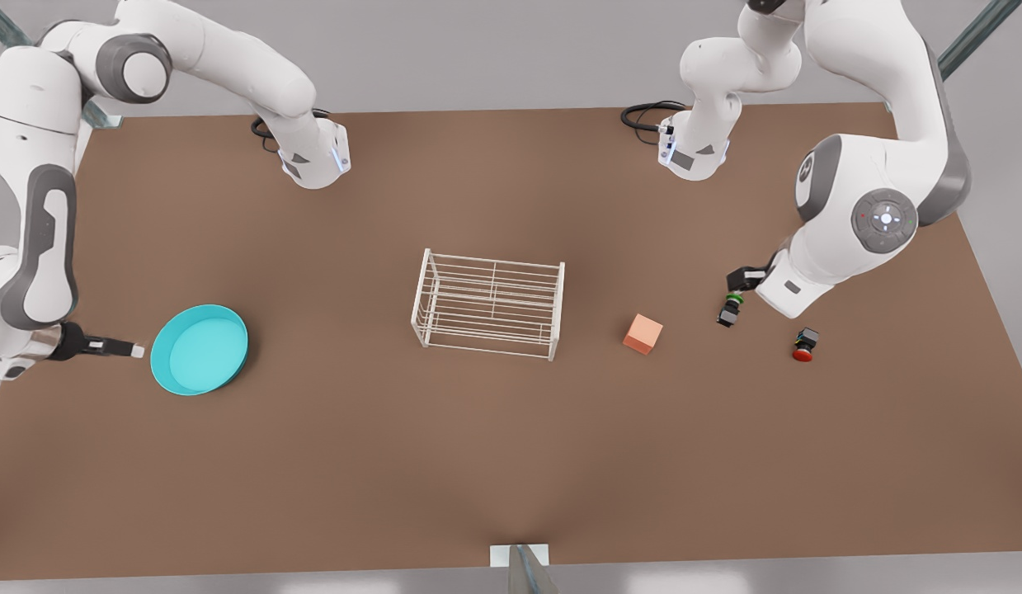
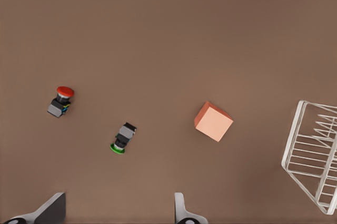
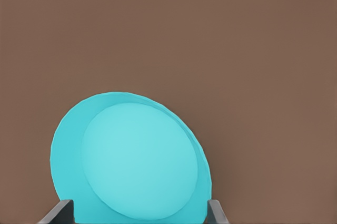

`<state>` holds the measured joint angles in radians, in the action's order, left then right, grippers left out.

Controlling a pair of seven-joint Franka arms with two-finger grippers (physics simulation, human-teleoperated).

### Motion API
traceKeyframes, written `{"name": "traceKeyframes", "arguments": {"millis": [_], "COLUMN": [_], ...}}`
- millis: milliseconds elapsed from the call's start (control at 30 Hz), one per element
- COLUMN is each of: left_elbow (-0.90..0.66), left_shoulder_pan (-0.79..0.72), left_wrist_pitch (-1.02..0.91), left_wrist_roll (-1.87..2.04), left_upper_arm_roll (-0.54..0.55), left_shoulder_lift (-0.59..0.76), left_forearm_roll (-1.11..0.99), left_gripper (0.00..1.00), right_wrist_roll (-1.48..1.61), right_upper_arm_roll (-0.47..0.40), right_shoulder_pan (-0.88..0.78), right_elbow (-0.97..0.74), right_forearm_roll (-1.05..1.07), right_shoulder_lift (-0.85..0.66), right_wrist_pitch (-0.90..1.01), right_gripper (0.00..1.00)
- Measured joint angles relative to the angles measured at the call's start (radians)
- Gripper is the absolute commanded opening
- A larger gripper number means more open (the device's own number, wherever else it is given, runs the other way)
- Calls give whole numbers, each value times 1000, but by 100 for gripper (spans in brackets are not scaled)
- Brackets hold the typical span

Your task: Place the plate on the shelf with right arm and place the red button switch in the plate with left arm

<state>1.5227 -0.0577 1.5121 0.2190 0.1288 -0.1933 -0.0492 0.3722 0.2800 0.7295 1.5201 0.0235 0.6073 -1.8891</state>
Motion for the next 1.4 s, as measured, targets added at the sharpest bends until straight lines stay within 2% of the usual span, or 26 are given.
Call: {"name": "traceKeyframes", "arguments": {"millis": [300,567,633,733,900,933,967,1067,1233,1400], "left_elbow": [0,-1,-1,-2,-4,-4,-4,36,68,69], "left_shoulder_pan": [8,7,6,7,7,7,7,8,10,8], "left_wrist_pitch": [-23,-30,-31,-31,-31,-31,-31,-30,-16,-1], "left_wrist_roll": [1,0,0,0,0,-1,-1,0,0,0], "left_upper_arm_roll": [-3,-1,-1,-2,-2,-2,-2,-2,-13,-18], "left_shoulder_lift": [1,1,1,0,1,0,0,20,37,39], "left_forearm_roll": [21,22,22,22,22,22,22,32,54,55], "left_gripper": [100,100,100,100,100,100,100,100,100,100], "right_wrist_roll": [137,230,248,271,303,308,314,328,348,366], "right_upper_arm_roll": [11,8,8,8,6,6,3,0,-2,-4], "right_shoulder_pan": [15,56,58,59,60,60,60,61,60,59], "right_elbow": [-81,-74,-75,-75,-75,-75,-75,-76,-78,-85], "right_forearm_roll": [-26,-48,-55,-61,-64,-64,-64,-65,-63,-62], "right_shoulder_lift": [130,204,218,237,260,262,265,270,271,255], "right_wrist_pitch": [-44,14,24,35,43,44,45,45,44,54], "right_gripper": [91,85,81,68,62,59,50,48,29,28]}}
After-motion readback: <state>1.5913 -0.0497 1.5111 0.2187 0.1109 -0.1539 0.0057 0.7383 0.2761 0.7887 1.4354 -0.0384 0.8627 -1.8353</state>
